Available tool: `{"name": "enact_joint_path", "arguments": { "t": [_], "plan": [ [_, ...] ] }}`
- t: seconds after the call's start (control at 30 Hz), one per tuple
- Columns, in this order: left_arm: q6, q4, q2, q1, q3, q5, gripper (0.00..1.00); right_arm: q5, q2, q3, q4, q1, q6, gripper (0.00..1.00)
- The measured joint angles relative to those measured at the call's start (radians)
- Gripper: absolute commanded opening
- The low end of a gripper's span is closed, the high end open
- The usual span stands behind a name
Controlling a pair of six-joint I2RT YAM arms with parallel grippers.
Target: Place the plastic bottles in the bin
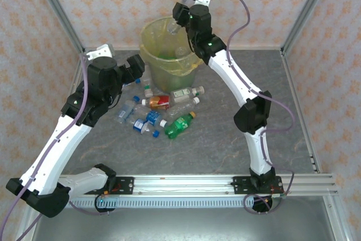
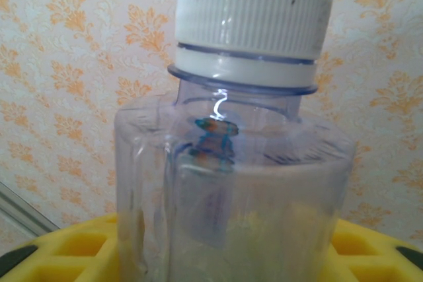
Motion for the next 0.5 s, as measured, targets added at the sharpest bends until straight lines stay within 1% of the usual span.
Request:
{"name": "enact_joint_path", "arguments": {
  "t": [0.03, 0.07, 0.1, 0.13, 0.17, 0.5],
  "plan": [
    [-0.002, -0.003, -0.001, 0.0, 0.0, -0.002, 0.99, 0.0, 0.013, 0.015, -0.002, 0.0, -0.001, 0.58],
    [-0.003, -0.007, -0.003, 0.0, 0.0, -0.005, 0.99, -0.003, 0.023, 0.024, -0.002, 0.0, -0.005, 0.65],
    [-0.003, -0.011, -0.005, 0.0, 0.0, -0.007, 0.99, -0.006, 0.03, 0.025, -0.005, 0.0, -0.008, 0.78],
    [-0.003, -0.015, -0.006, 0.0, 0.0, -0.008, 0.99, -0.008, 0.033, 0.025, -0.01, 0.0, -0.008, 0.96],
    [-0.005, -0.021, -0.006, 0.0, 0.0, -0.011, 0.99, -0.009, 0.035, 0.025, -0.016, 0.0, -0.007, 1.0],
    [-0.006, -0.052, -0.004, 0.0, 0.003, -0.026, 0.99, -0.011, 0.037, 0.027, -0.043, 0.011, -0.019, 1.0]
  ]
}}
